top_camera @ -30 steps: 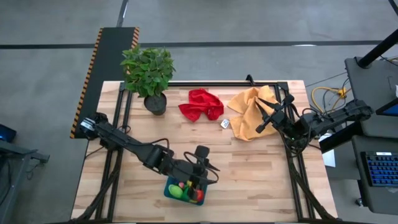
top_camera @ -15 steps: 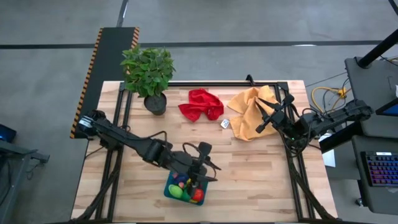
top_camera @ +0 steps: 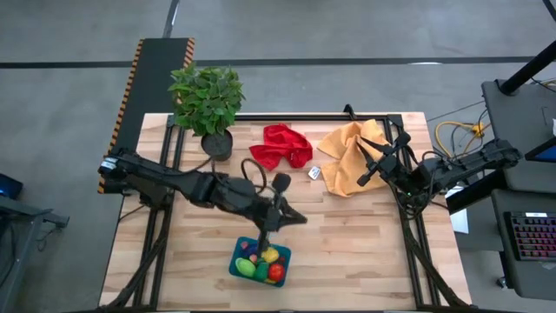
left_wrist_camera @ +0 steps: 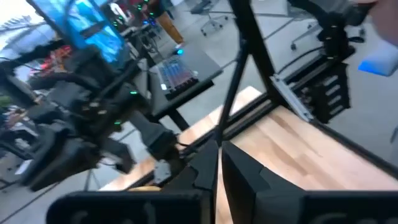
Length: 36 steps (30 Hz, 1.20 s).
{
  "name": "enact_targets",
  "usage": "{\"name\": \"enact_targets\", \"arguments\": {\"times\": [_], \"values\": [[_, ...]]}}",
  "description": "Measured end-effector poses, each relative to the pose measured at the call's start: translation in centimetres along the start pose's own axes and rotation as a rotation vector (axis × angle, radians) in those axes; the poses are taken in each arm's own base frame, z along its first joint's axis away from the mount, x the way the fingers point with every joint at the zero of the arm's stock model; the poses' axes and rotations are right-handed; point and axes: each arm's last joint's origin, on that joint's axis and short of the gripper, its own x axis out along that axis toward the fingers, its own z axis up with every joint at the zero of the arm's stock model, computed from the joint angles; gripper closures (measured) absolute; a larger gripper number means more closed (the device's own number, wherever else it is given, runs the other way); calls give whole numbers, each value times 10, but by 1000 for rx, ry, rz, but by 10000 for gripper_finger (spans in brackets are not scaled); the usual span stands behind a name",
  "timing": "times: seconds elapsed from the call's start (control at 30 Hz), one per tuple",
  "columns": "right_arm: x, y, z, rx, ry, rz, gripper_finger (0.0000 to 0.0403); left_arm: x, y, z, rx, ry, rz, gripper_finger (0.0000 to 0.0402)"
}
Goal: Pick and placing Produce into tupperware
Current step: Return to Home Position
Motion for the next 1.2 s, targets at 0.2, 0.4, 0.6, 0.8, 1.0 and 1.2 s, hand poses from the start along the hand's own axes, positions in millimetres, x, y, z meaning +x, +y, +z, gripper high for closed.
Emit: {"name": "enact_targets", "arguments": {"times": [0.2, 0.4, 0.6, 0.8, 1.0, 1.2], "values": [[0, 2, -2, 25, 12, 10, 335, -16, 23, -2, 62, 14, 42, 401], [0, 4, -4, 15, 27, 23, 335, -45, 44, -7, 128, 113, 70, 401], [0, 5, -6, 96, 31, 39, 335, -79, 53, -7, 119, 77, 48, 401], [-8, 14, -12, 163, -75, 432, 335, -98, 44, -24, 110, 7, 79, 401], [-23, 14, -11, 279, -228, 928, 335, -119, 30, -47, 53, -58, 115, 402], [-31, -2, -12, 346, -259, 976, 335, -143, 20, -64, 17, -135, 165, 402]]}}
